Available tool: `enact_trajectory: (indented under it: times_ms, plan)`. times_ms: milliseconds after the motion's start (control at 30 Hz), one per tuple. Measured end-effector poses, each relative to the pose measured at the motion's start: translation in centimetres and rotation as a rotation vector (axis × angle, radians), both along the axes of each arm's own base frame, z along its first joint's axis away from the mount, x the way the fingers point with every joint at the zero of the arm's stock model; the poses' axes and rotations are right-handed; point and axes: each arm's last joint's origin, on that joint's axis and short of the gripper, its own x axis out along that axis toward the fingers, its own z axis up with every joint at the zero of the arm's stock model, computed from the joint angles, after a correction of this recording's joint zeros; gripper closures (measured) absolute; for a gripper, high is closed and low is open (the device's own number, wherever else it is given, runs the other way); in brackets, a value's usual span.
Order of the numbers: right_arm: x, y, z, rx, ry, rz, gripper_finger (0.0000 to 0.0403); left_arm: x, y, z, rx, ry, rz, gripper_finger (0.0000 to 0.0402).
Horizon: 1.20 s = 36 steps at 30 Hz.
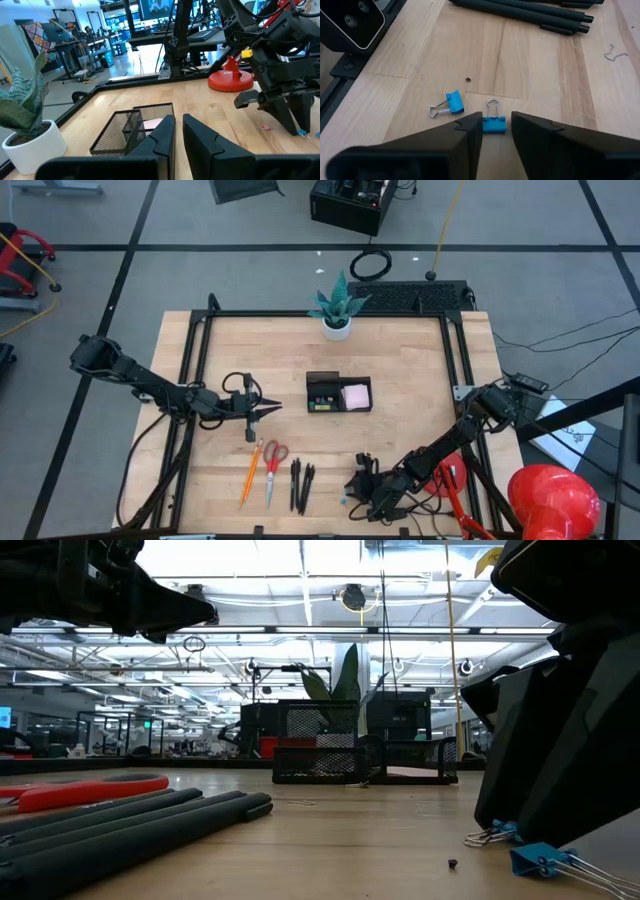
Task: Pick and place office supplies into organizer
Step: Put the blue binder clip into the black desk organizer
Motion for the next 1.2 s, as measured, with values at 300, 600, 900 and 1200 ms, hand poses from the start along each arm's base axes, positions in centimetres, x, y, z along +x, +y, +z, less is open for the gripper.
enact_trajectory:
  times_ms: [300, 600, 900, 1200]
  plan:
    - [0.1, 0.1, 0.1, 0.003, -0.012, 0.013, 0.0353, 0.0, 0.0, 0.0, 0.0, 0.0, 0.0, 0.0355]
    - [0.4, -0.7, 3.7, -0.009, -0.097, 0.051, 0.0348, 0.0, 0.0, 0.0, 0.0, 0.0, 0.0, 0.0355]
    - [-0.2, -1.8, 9.3, -0.057, -0.248, 0.066, 0.035, 0.0, 0.0, 0.0, 0.001, 0.002, 0.001, 0.0355]
    - [1.1, -6.4, 11.3, -0.191, -0.27, -0.137, 0.035, 0.0, 0.0, -0.1, 0.007, 0.005, 0.006, 0.0355]
